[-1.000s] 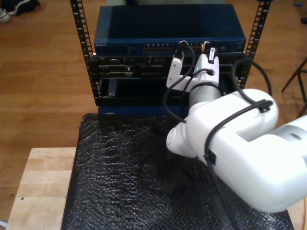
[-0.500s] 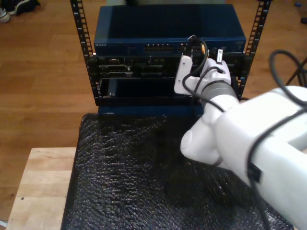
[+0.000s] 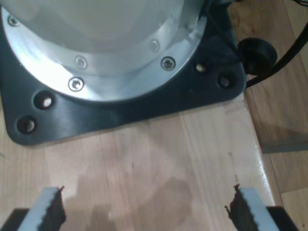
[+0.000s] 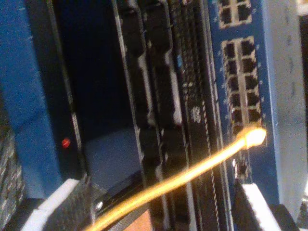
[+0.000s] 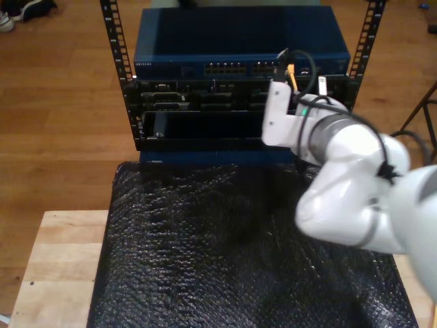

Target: Grab the cable and plug it in

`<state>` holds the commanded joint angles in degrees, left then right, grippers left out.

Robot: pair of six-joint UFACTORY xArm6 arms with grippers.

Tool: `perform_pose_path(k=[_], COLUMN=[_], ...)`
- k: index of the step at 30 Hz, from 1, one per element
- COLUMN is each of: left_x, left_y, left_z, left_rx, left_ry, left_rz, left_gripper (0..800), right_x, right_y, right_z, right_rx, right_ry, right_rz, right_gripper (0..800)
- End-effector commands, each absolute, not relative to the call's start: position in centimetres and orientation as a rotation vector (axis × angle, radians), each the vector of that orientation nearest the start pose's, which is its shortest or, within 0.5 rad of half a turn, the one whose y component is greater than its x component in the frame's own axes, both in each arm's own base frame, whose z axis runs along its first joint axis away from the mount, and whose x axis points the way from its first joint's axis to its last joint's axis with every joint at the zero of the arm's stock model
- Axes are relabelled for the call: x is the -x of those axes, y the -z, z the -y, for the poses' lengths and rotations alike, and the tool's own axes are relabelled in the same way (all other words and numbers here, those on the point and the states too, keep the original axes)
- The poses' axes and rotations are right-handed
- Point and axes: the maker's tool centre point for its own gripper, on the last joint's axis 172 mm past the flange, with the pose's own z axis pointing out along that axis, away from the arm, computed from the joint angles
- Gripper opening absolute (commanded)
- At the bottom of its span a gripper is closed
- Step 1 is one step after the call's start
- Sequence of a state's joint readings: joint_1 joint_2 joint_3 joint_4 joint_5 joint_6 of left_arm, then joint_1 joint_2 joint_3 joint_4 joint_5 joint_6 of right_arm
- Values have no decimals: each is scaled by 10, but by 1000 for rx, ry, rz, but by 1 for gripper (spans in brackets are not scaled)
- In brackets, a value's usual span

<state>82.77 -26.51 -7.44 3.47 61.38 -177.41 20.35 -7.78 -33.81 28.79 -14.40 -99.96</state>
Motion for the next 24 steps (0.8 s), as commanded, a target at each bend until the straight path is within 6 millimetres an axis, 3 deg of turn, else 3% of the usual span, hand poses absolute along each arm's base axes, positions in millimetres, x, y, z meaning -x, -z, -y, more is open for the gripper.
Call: perform_pose_path(k=[4,14,18,24], left_x=[-3,-3,-3,-3], left_y=[-31,-31,-31,-31], left_z=[-121,-121,-121,-121], left_rx=[2187,2187,2187,2187], left_ry=[518,518,518,518], left_rz=[-2712,-2712,-2712,-2712], left_gripper=[800,800,800,800], right_x=[-530,-499,-474,-420], right_y=[-238,-203,-192,-185], right_z=[-96,20,65,127], right_rx=[2352,2200,2077,2042], right_ry=[1247,751,590,454], right_rz=[2416,2683,2758,2645], right_gripper=[764,790,797,797])
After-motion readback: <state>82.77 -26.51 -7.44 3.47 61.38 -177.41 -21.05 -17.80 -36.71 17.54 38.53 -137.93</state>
